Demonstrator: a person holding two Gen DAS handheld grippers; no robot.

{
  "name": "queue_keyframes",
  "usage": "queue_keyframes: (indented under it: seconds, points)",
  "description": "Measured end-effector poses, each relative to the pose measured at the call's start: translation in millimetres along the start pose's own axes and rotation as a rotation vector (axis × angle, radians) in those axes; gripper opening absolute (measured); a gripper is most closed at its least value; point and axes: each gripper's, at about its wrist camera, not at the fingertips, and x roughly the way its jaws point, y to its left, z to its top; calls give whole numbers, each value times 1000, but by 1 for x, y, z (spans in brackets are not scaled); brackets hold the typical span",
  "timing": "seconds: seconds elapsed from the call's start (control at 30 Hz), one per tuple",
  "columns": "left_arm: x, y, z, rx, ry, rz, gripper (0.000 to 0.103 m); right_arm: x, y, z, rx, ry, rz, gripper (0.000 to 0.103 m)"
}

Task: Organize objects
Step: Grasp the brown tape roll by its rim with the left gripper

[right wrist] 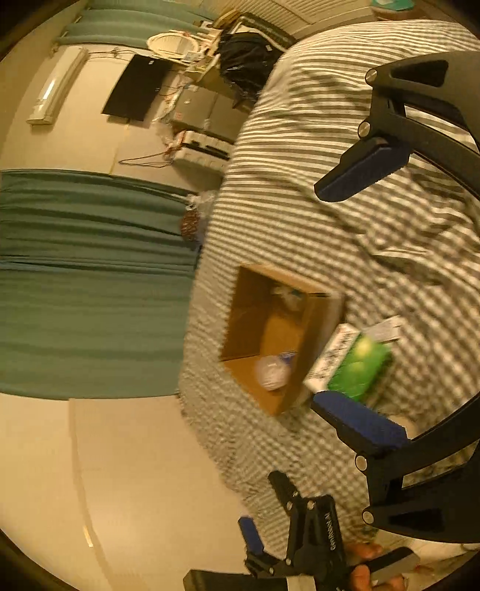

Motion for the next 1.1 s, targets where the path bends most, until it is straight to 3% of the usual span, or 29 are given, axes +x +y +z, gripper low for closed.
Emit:
queue_keyframes:
  seconds: [0.07, 0.2, 0.5, 0.67, 0.87, 0.97, 1.03, 1.07, 1.1]
  points:
    - [6, -3, -22, 0, 32, 13, 103, 11, -2, -20, 12, 38, -7, 103]
    - [25, -9, -68, -43, 135, -33, 103, 34, -2, -57, 64, 104, 12, 103]
    - [50, -19, -126, -53, 262, -88, 103, 69, 12, -103, 90, 212, 8, 103]
    - [71, -27, -144, -36, 339, -115, 103, 78, 16, -107, 93, 239, 3, 103]
    - [100, -11, -164, -181, 439, -207, 103, 79, 24, -99, 123, 250, 18, 103]
    - [99, -8, -164, -185, 425, -237, 103, 80, 31, -92, 158, 252, 46, 103]
    - [96, -8, -162, -176, 420, -258, 95, 84, 40, -84, 165, 256, 51, 103]
    - [93, -6, -160, -178, 411, -275, 85, 85, 44, -81, 164, 258, 50, 103]
    - [89, -3, -156, -181, 399, -289, 84, 86, 48, -79, 162, 258, 50, 103]
